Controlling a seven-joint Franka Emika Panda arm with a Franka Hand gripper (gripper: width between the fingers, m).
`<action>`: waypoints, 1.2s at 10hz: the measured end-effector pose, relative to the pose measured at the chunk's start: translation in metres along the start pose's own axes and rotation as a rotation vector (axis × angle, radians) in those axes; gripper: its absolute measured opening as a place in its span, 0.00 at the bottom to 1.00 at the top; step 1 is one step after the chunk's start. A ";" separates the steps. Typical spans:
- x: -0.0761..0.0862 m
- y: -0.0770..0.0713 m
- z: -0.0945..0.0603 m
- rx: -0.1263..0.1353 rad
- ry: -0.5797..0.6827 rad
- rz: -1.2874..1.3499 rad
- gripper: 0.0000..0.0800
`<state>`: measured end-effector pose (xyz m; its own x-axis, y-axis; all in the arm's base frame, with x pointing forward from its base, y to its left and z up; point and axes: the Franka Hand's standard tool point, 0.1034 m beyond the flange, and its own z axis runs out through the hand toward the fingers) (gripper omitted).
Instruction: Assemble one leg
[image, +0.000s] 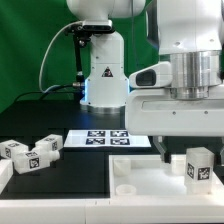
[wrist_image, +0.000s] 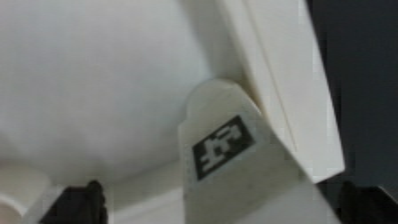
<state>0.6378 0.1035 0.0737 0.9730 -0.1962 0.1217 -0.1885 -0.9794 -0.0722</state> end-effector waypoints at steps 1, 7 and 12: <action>0.000 -0.007 0.000 -0.018 0.011 -0.201 0.81; 0.001 -0.009 0.000 -0.013 0.023 -0.007 0.42; 0.000 -0.003 -0.002 0.005 0.048 0.646 0.36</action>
Offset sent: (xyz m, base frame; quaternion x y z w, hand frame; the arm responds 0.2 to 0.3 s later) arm 0.0000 0.0000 0.0000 0.0000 0.0000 0.0000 1.0000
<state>0.6383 0.1060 0.0757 0.6566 -0.7481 0.0960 -0.7334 -0.6630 -0.1502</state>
